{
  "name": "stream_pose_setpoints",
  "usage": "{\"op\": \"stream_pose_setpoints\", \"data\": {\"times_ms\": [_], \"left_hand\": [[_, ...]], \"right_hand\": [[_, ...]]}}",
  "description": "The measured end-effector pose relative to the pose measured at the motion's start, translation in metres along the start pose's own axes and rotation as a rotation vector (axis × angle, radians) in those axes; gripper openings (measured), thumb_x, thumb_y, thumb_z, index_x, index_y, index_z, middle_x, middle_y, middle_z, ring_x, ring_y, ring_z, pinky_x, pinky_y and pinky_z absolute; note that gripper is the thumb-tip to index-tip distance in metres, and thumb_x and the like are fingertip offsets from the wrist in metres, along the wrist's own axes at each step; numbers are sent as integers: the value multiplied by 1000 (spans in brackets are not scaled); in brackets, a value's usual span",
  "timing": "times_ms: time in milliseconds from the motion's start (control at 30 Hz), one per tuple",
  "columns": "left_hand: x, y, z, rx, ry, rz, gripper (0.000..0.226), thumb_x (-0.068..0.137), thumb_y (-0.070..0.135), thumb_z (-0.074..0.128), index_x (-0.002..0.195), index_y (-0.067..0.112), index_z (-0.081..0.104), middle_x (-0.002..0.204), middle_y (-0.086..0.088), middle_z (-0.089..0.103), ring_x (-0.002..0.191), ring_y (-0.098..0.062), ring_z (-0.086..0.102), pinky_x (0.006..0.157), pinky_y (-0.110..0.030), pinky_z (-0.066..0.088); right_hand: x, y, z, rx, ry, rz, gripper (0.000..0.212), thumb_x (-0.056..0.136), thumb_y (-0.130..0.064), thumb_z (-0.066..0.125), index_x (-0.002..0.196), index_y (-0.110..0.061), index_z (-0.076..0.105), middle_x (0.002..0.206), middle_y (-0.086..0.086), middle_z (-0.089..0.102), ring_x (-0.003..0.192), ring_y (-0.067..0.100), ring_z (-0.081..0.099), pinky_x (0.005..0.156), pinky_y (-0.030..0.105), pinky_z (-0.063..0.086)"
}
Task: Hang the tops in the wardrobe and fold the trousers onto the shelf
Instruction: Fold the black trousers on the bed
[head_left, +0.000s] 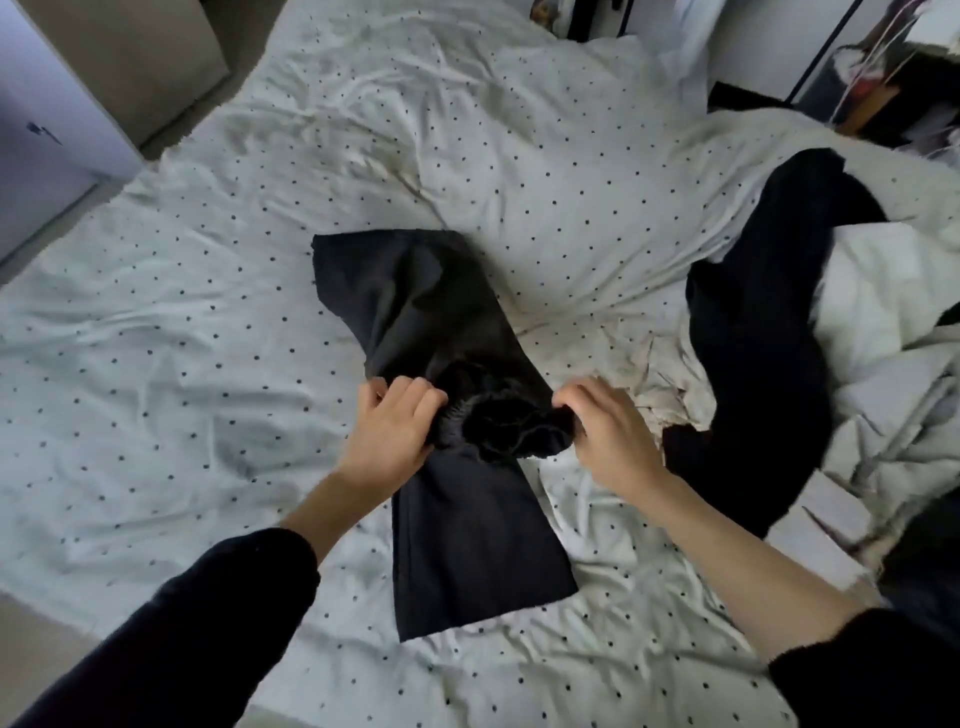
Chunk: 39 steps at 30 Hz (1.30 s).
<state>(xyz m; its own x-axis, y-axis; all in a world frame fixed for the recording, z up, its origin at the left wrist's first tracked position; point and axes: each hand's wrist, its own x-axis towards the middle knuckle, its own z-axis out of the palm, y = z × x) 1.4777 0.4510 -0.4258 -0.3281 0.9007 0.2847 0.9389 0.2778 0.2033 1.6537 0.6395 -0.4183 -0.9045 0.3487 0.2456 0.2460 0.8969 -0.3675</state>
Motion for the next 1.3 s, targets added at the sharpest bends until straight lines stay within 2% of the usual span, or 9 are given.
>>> {"op": "stream_pose_setpoints", "data": {"times_ms": [300, 467, 567, 667, 733, 833, 900, 1033, 1300], "left_hand": [[-143, 41, 116, 242, -337, -99, 60, 43, 0, 80, 96, 14, 57, 90, -6, 60, 81, -26, 49, 72, -36, 29], [-174, 46, 129, 161, -364, -171, 60, 49, -3, 77, 106, 12, 68, 114, -11, 59, 96, -32, 53, 74, -44, 43], [-170, 56, 121, 17, -289, -490, 50, 68, -5, 62, 115, 12, 64, 121, -12, 53, 106, -34, 47, 83, -51, 41], [-162, 62, 108, -208, -334, -1127, 33, 92, 26, 51, 122, 13, 51, 116, -7, 56, 112, -30, 50, 96, -46, 30], [-165, 58, 109, -378, -516, -1383, 38, 92, 51, 46, 98, 15, 56, 86, -2, 60, 102, -28, 56, 97, -42, 28], [-167, 58, 107, -637, -551, -1506, 55, 85, 64, 47, 59, 16, 40, 59, 1, 44, 74, -26, 51, 77, -34, 35], [-161, 59, 102, -810, -530, -1548, 47, 84, 60, 53, 66, 17, 49, 66, 4, 48, 71, -16, 49, 65, -24, 36], [-141, 60, 104, -1144, -414, -1652, 46, 81, 48, 67, 109, 12, 62, 99, 0, 63, 93, -17, 58, 79, -23, 43], [-146, 73, 96, -1008, -363, -1702, 37, 83, 18, 70, 113, -3, 63, 103, -12, 65, 92, -28, 61, 80, -32, 48]], "right_hand": [[-129, 15, 114, -156, -320, -99, 45, 47, 16, 68, 82, -12, 64, 82, 4, 61, 72, 26, 60, 59, 35, 47], [-174, 14, 135, -16, -462, 113, 35, 65, 0, 68, 96, -14, 74, 119, 13, 62, 106, 32, 61, 72, 49, 54], [-176, 6, 133, 181, -368, 457, 22, 88, -14, 53, 101, -6, 69, 118, 10, 61, 103, 29, 59, 82, 45, 51], [-160, 4, 128, 310, -499, 875, 28, 93, -46, 45, 83, -22, 56, 81, -7, 56, 76, 16, 55, 80, 38, 43], [-152, 6, 130, 322, -614, 997, 40, 89, -58, 43, 63, -28, 40, 61, -11, 44, 60, 12, 46, 76, 37, 35], [-144, 5, 135, 462, -639, 1143, 49, 81, -65, 53, 76, -17, 59, 73, -3, 62, 72, 12, 58, 87, 37, 44], [-137, 1, 134, 617, -663, 1223, 50, 80, -61, 60, 93, -13, 62, 89, -3, 64, 88, 14, 59, 91, 33, 44], [-128, 1, 137, 725, -652, 1351, 54, 83, -38, 69, 126, -9, 54, 120, 4, 56, 117, 24, 52, 86, 27, 37], [-129, -7, 115, 696, -684, 1357, 35, 79, -22, 74, 105, -3, 61, 107, 6, 64, 99, 24, 60, 92, 36, 48]]}}
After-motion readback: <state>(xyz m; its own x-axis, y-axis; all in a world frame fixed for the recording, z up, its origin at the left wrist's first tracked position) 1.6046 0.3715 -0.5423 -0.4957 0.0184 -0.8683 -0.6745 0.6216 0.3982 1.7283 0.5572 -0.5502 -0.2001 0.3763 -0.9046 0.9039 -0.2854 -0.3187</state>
